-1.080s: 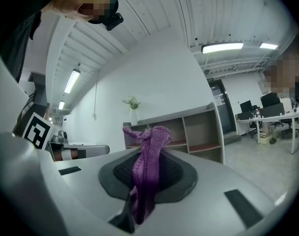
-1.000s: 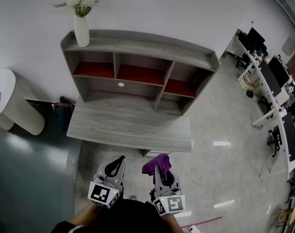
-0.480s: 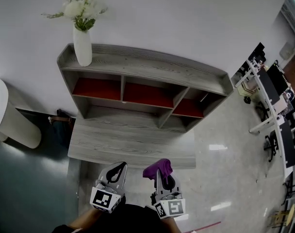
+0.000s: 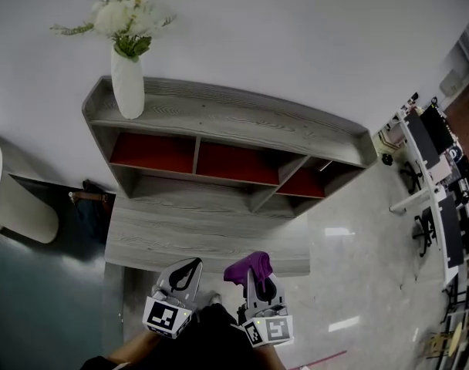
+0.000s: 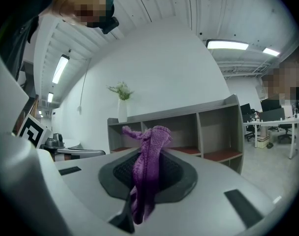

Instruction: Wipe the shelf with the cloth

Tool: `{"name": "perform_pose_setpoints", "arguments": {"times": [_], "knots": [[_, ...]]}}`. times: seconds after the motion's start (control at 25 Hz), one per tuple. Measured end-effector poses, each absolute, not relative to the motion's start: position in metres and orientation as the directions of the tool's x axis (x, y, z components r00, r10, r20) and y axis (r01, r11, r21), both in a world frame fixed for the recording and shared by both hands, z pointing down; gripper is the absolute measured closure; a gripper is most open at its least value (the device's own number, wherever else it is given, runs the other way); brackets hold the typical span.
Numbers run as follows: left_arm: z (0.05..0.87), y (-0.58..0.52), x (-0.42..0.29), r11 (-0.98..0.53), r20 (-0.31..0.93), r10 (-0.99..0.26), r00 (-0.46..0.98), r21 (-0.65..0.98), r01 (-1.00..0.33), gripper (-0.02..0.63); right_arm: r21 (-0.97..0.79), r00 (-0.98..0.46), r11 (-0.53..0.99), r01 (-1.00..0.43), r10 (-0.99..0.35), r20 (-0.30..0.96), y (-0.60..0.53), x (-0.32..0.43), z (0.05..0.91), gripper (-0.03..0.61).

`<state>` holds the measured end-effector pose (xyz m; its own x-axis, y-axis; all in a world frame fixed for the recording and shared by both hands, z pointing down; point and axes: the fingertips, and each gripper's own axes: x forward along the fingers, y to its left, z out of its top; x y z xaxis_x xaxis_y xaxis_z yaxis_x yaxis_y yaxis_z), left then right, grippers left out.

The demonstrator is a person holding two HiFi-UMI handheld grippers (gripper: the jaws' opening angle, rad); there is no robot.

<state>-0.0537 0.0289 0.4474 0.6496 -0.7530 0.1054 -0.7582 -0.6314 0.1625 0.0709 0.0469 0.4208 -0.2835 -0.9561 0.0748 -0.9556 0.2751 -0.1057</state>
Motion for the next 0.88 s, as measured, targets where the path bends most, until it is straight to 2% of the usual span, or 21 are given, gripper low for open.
{"name": "perform_pose_setpoints", "arguments": {"times": [0.64,0.88], "knots": [[0.452,-0.073,0.009,-0.558,0.128,-0.810,0.573,0.136,-0.819,0.611,-0.112,-0.354,0.346,-0.931,-0.933,0.061,-0.058,0.131,0.436,0.528],[0.452,-0.098,0.015,-0.528,0.137,-0.829,0.543,0.127,-0.839,0.611,-0.126,-0.328,0.317,-0.940,-0.941,0.079,-0.092,0.157,0.440,0.528]]}}
